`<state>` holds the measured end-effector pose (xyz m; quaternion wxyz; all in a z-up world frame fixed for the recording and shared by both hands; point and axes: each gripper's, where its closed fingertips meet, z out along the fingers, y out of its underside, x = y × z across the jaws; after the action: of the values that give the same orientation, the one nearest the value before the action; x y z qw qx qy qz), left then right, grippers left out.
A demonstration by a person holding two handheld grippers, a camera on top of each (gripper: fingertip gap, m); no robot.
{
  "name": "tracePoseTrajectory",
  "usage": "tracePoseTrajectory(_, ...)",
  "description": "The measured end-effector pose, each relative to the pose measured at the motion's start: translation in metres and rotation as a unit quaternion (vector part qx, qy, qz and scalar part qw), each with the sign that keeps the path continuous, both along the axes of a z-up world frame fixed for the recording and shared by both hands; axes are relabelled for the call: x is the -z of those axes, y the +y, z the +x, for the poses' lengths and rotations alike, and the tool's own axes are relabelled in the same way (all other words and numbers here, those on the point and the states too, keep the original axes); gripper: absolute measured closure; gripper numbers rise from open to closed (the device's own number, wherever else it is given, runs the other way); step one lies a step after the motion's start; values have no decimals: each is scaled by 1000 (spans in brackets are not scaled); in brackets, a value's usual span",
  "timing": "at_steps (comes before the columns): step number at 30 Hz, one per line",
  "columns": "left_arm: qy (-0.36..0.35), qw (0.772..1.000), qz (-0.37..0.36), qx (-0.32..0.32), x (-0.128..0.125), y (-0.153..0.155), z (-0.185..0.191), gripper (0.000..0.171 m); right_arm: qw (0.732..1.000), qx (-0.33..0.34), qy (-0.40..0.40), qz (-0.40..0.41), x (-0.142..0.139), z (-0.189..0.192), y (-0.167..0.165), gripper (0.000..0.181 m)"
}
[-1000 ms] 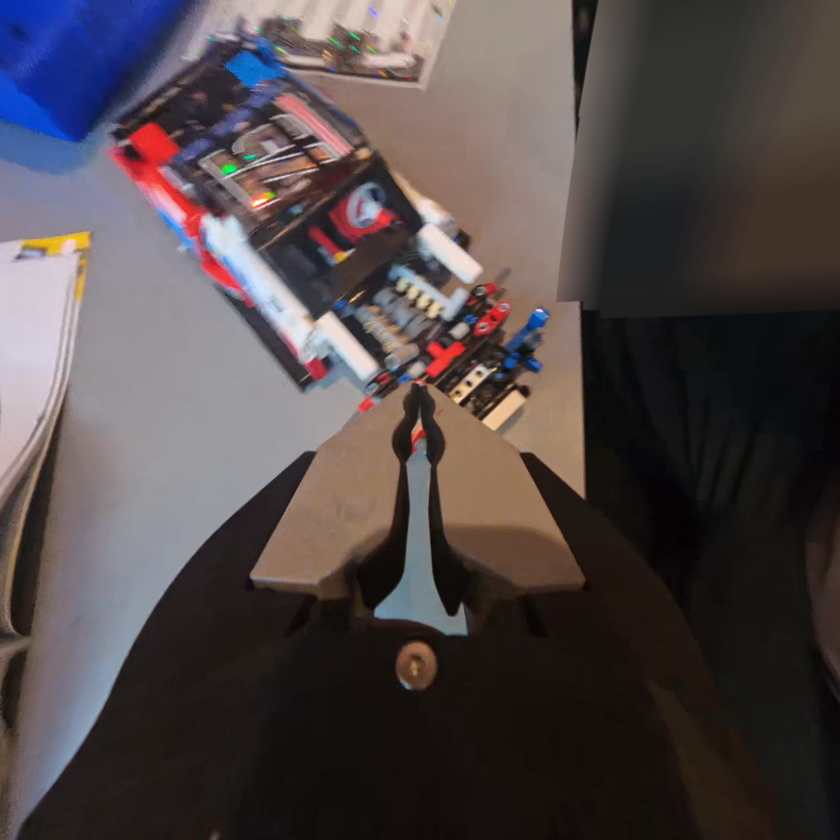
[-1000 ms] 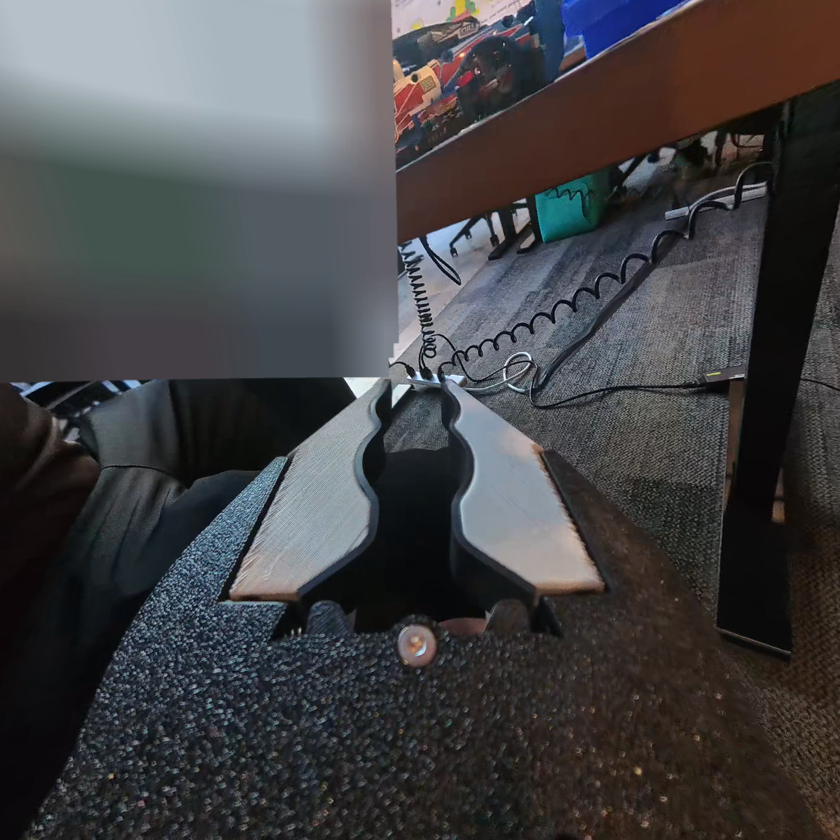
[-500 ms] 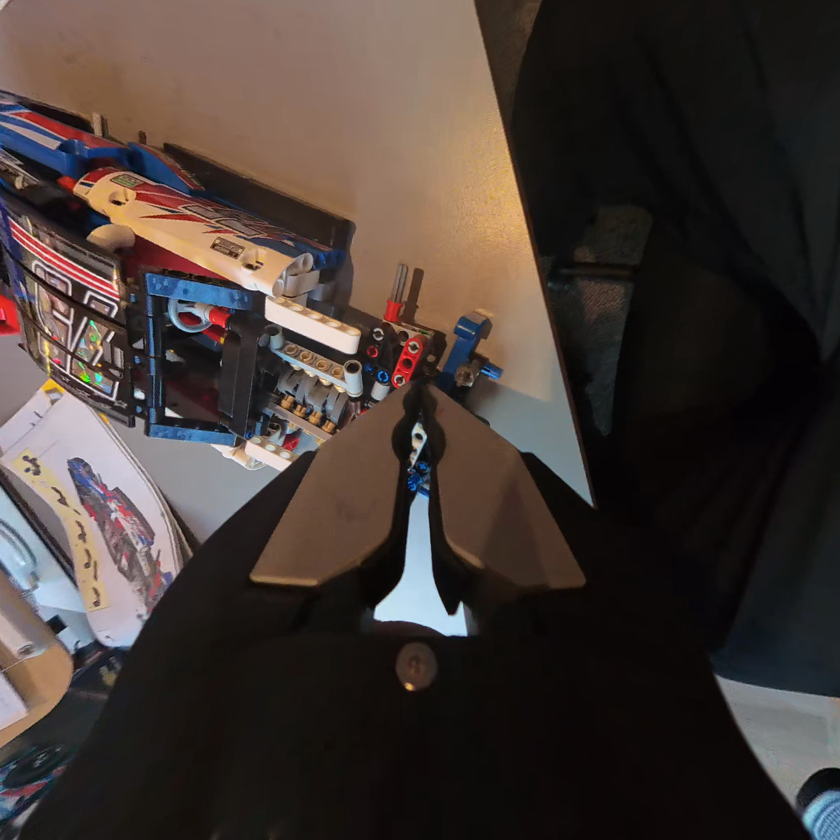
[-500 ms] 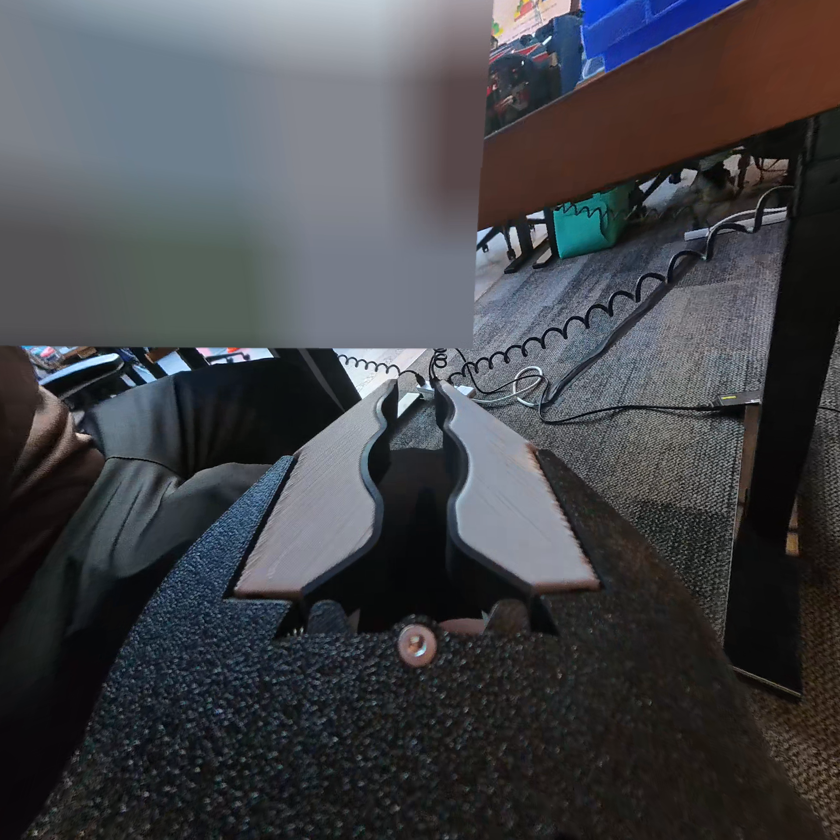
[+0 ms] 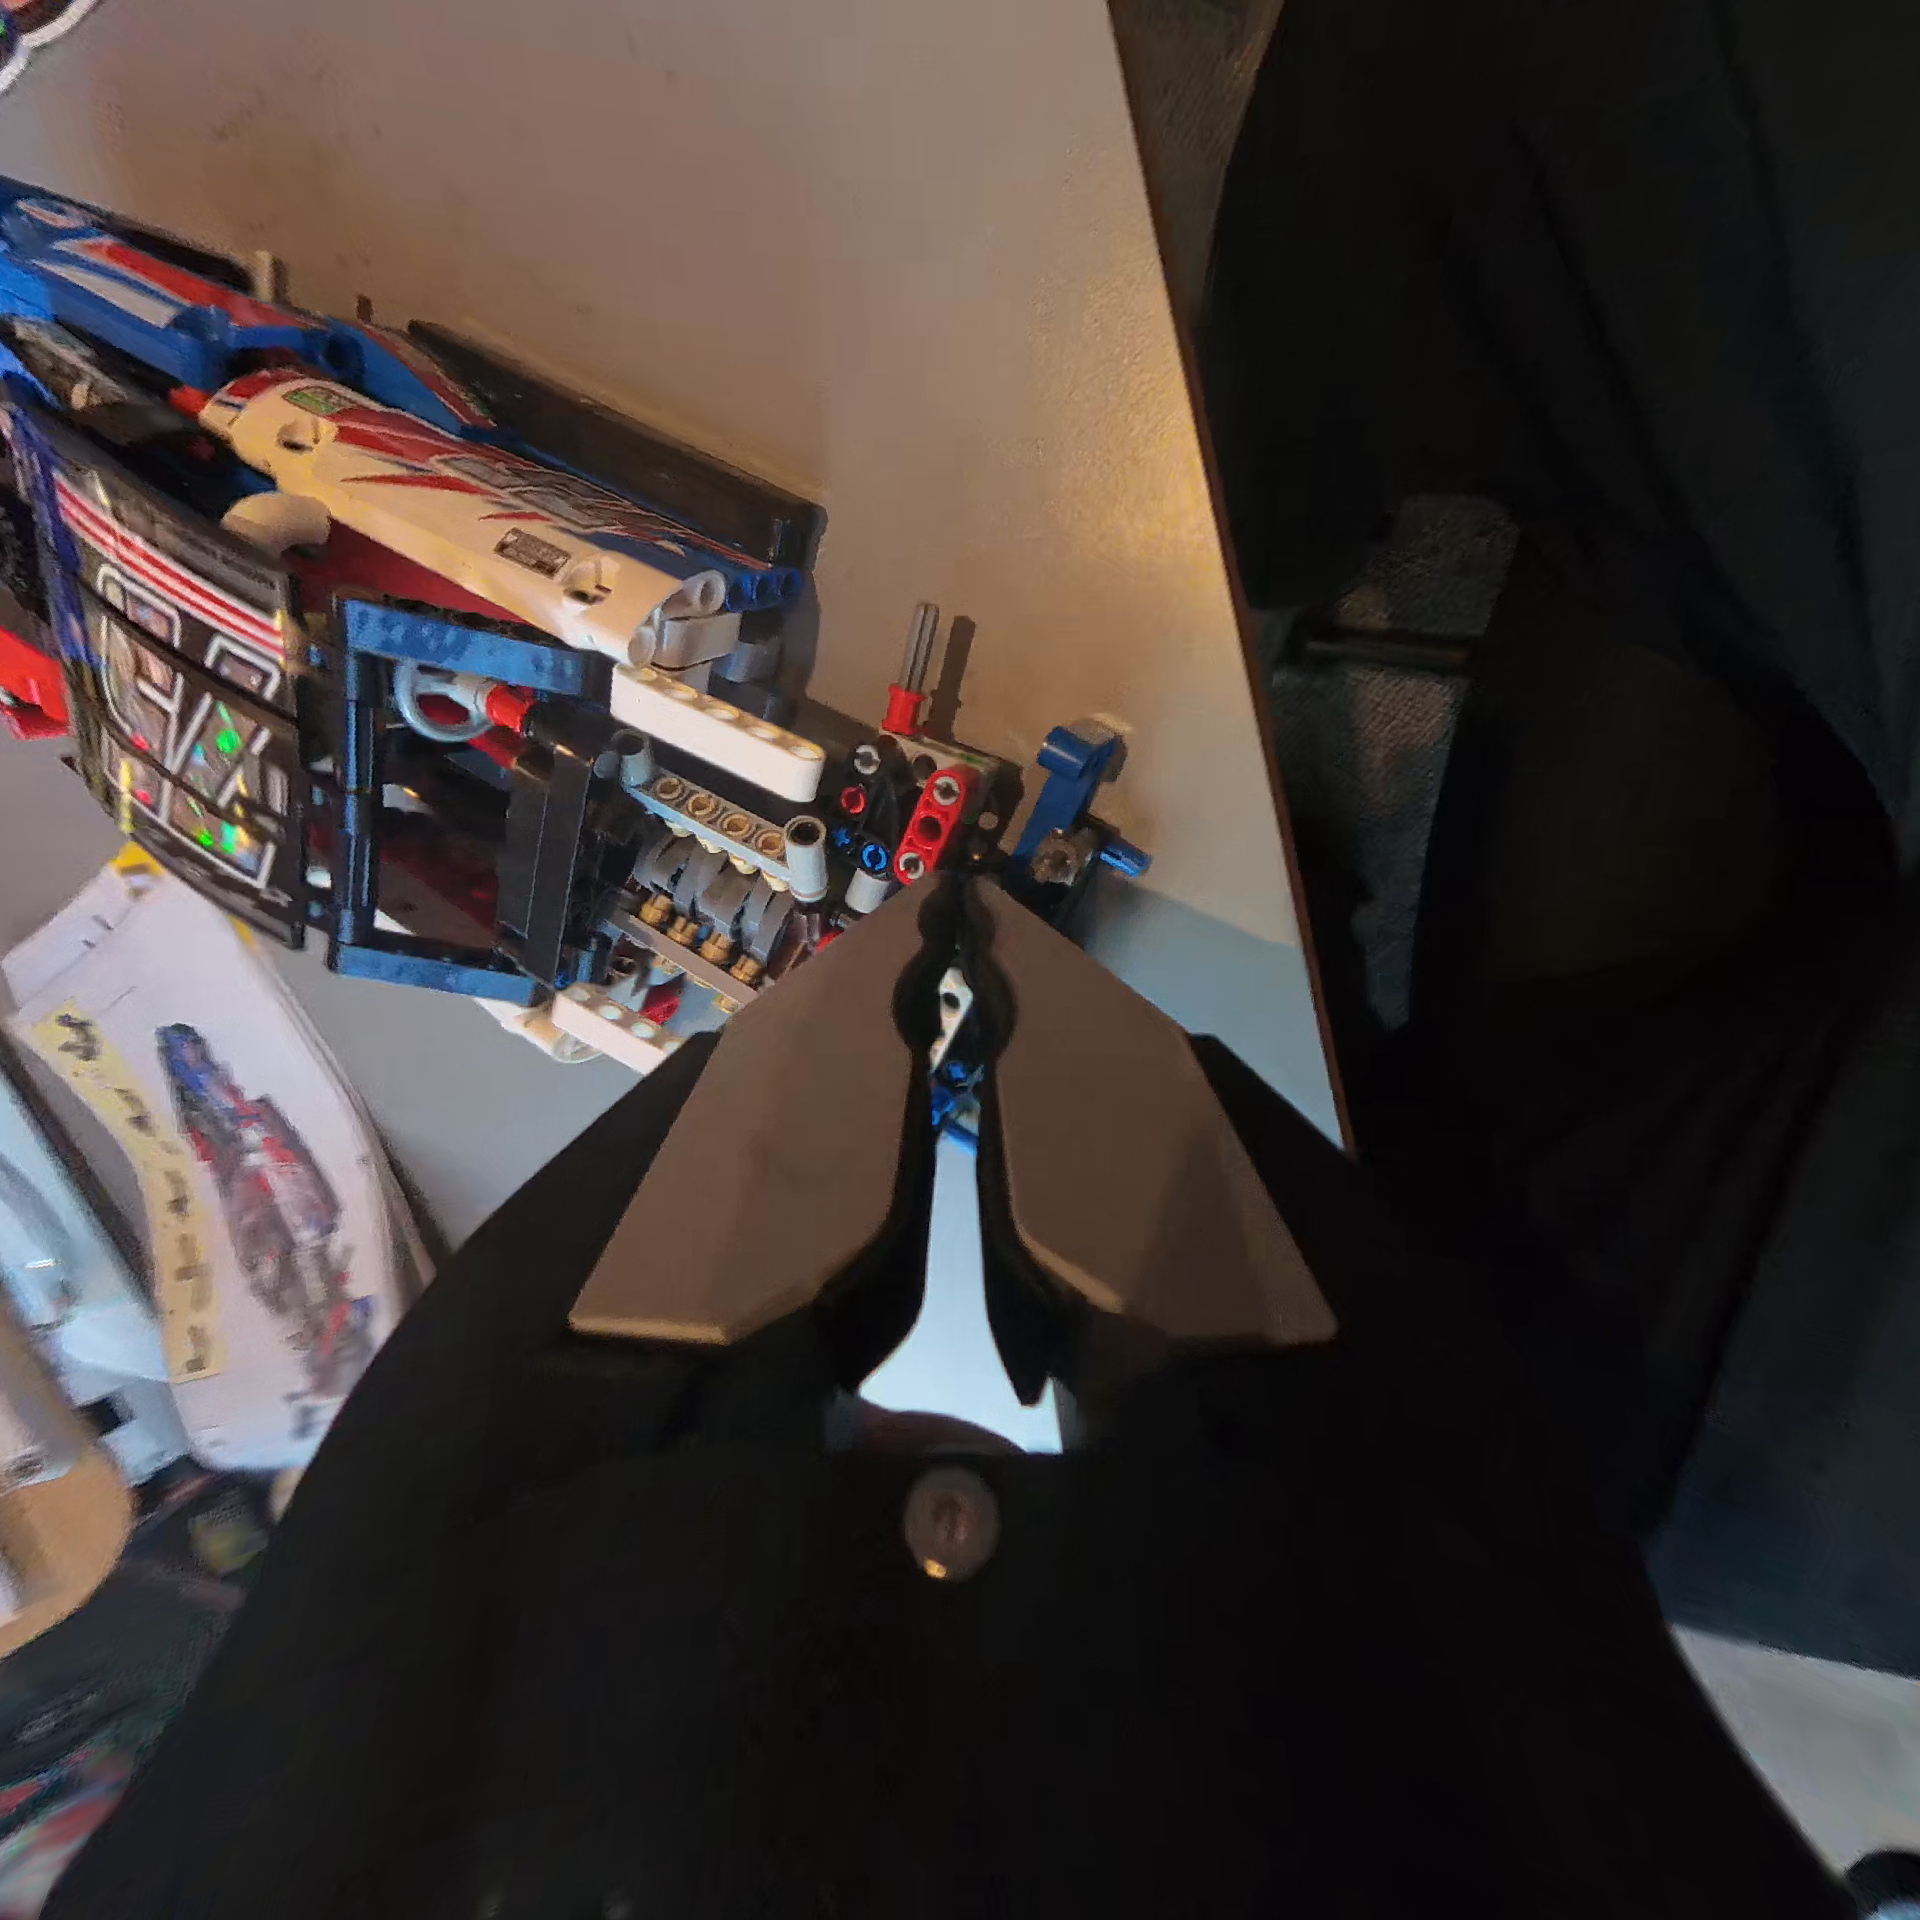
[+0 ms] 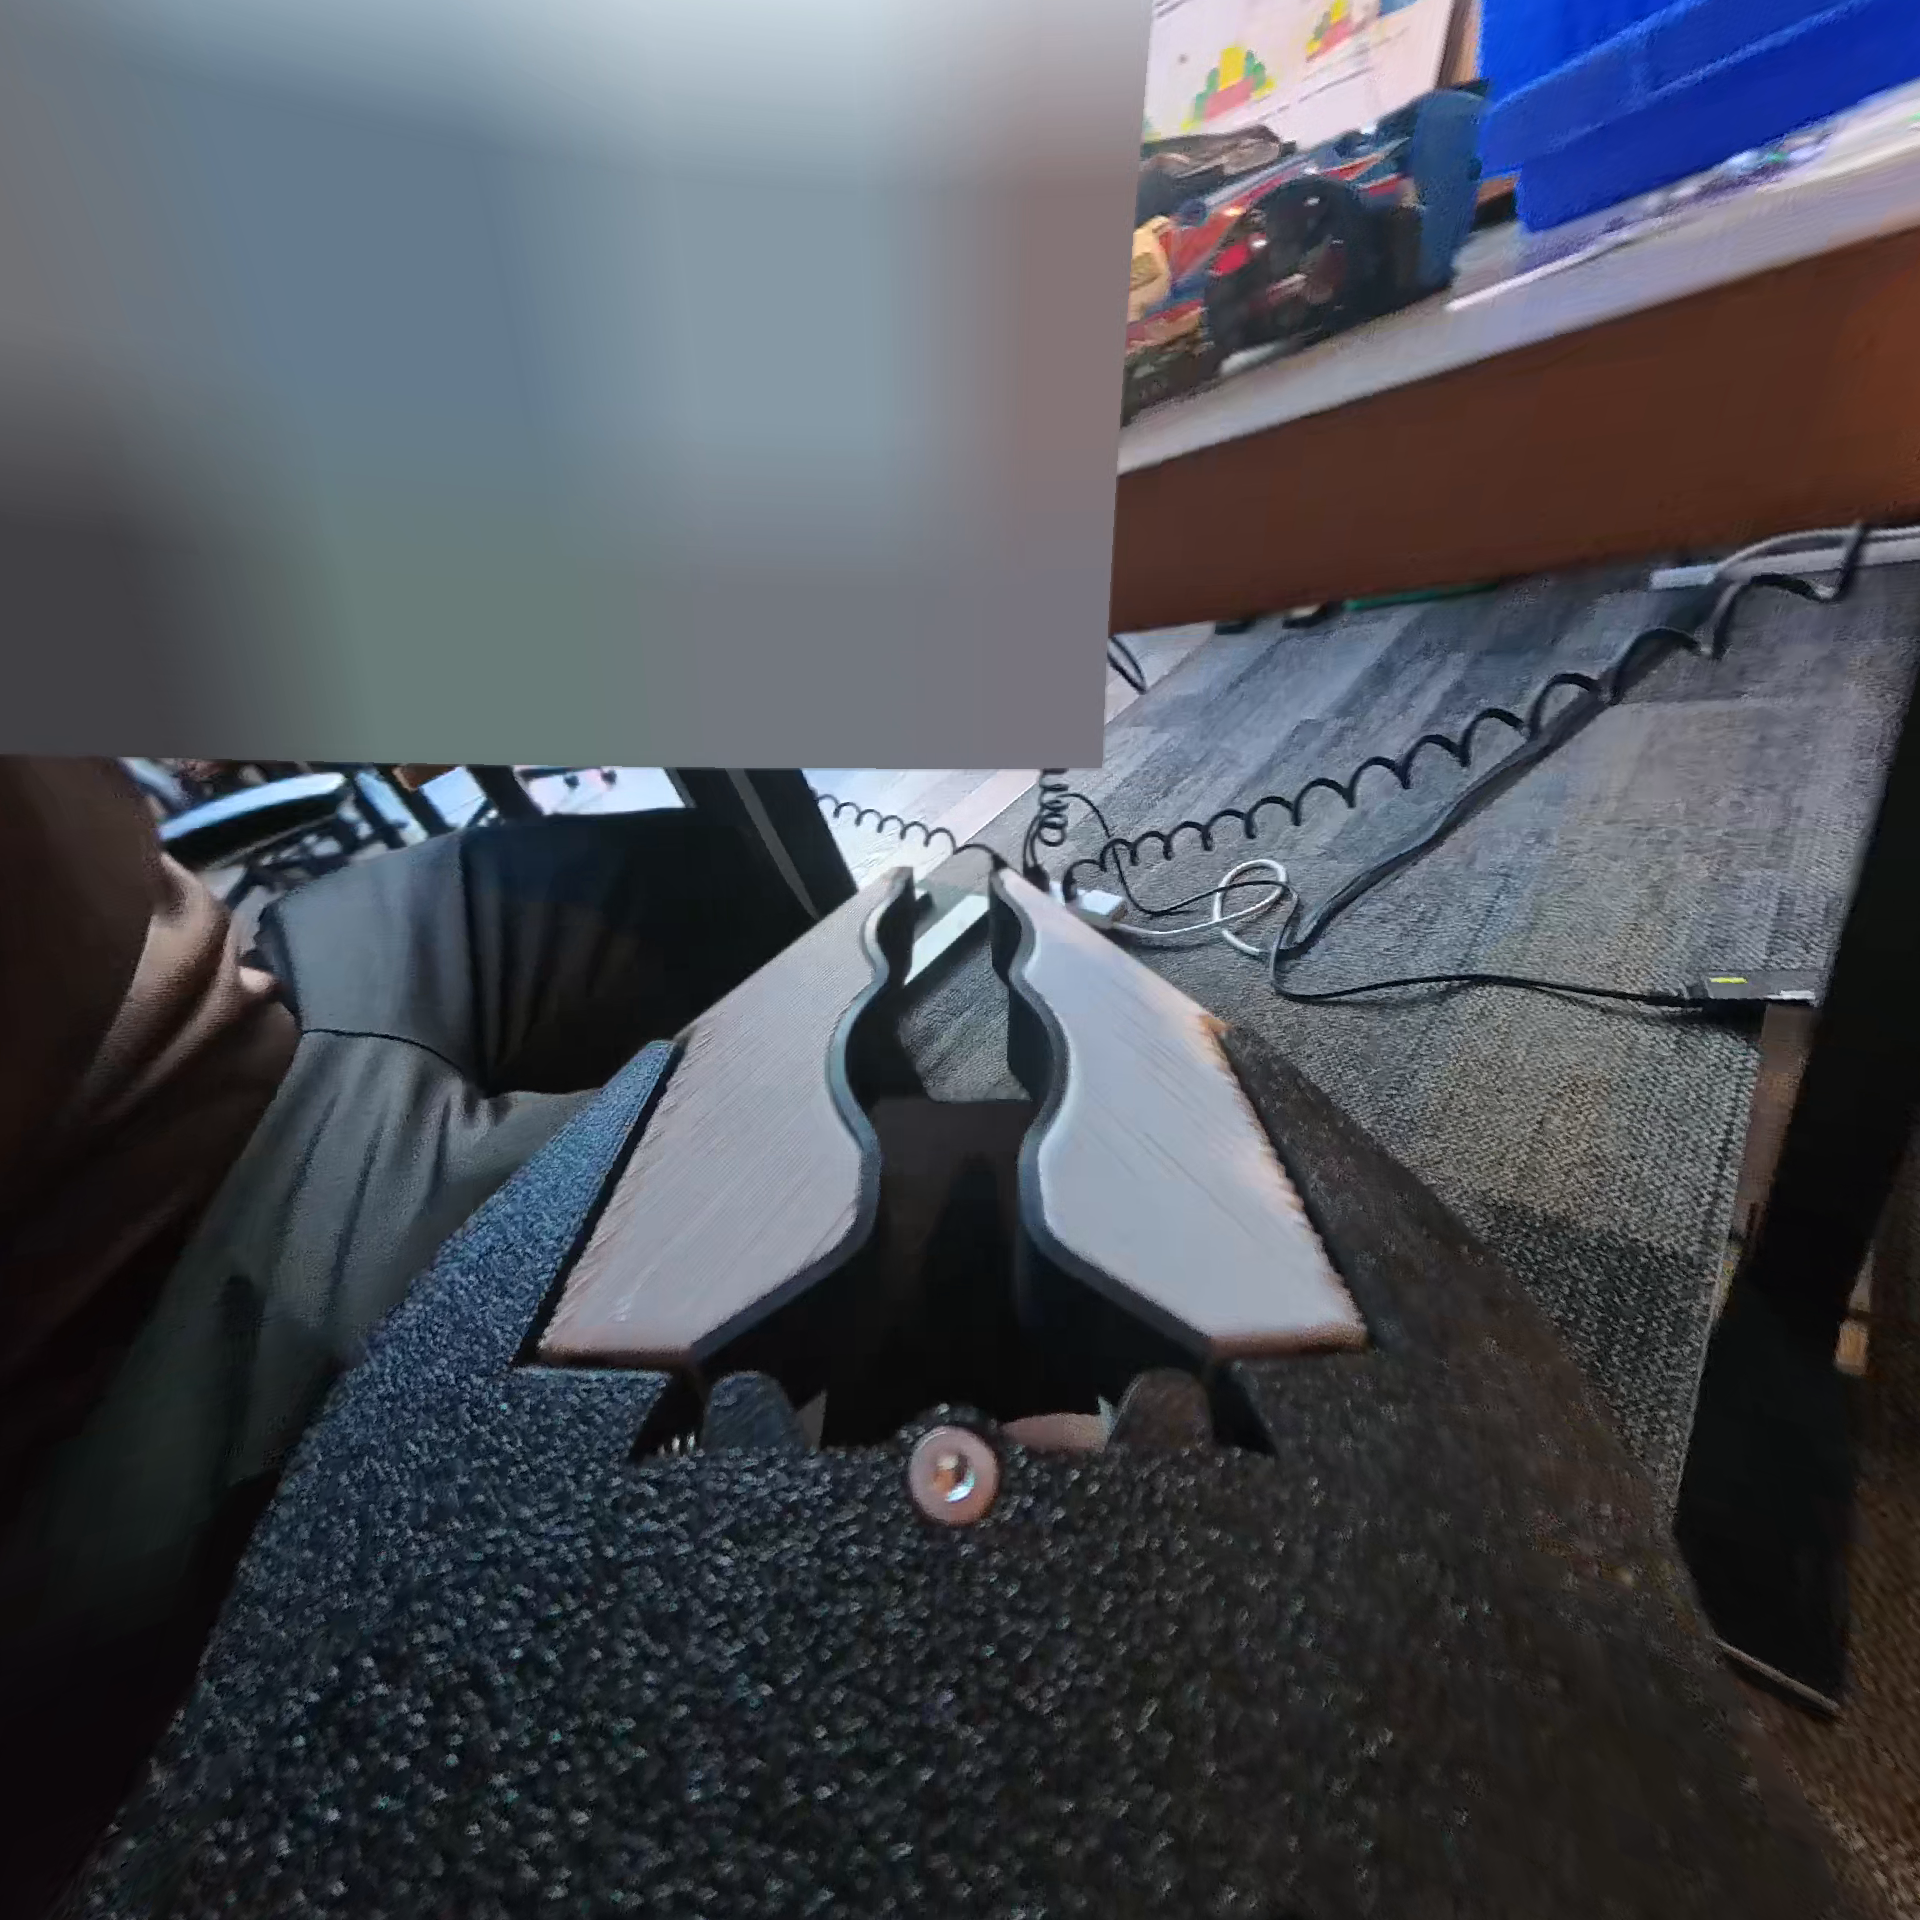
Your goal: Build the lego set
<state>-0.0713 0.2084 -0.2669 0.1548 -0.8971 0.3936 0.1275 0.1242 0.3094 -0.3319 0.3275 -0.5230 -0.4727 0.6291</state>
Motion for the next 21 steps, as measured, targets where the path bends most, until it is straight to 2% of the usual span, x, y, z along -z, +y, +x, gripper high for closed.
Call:
tracePoseTrajectory(3, -50, 997, 40, -36, -6, 0, 0, 171, 999, -42, -20, 22, -14, -12, -16, 155)
tracePoseTrajectory(6, -17, 991, 124, -36, -25, -5, -8, 171, 994, -90, -30, 60, -41, -30, -43, 151)
tracePoseTrajectory(10, -6, 986, 156, -60, -25, -40, -12, 171, 987, -92, -56, 123, -73, -84, -69, 153)
tracePoseTrajectory(13, -16, 973, 216, -79, -30, -58, -13, 171, 975, -117, -111, 150, -73, -127, -97, 149)
tracePoseTrajectory(15, -47, 962, 253, -94, -33, -67, -9, 171, 963, -102, -145, 205, -62, -150, -103, 154)
tracePoseTrajectory(17, -67, 950, 288, -103, -34, -72, -6, 171, 954, -98, -156, 235, -60, -162, -110, 175)
tracePoseTrajectory(19, -67, 943, 312, -100, -31, -77, -4, 171, 952, -92, -159, 245, -62, -169, -113, 181)
tracePoseTrajectory(21, -56, 936, 335, -90, -26, -78, -2, 171, 950, -98, -177, 239, -62, -170, -114, 179)
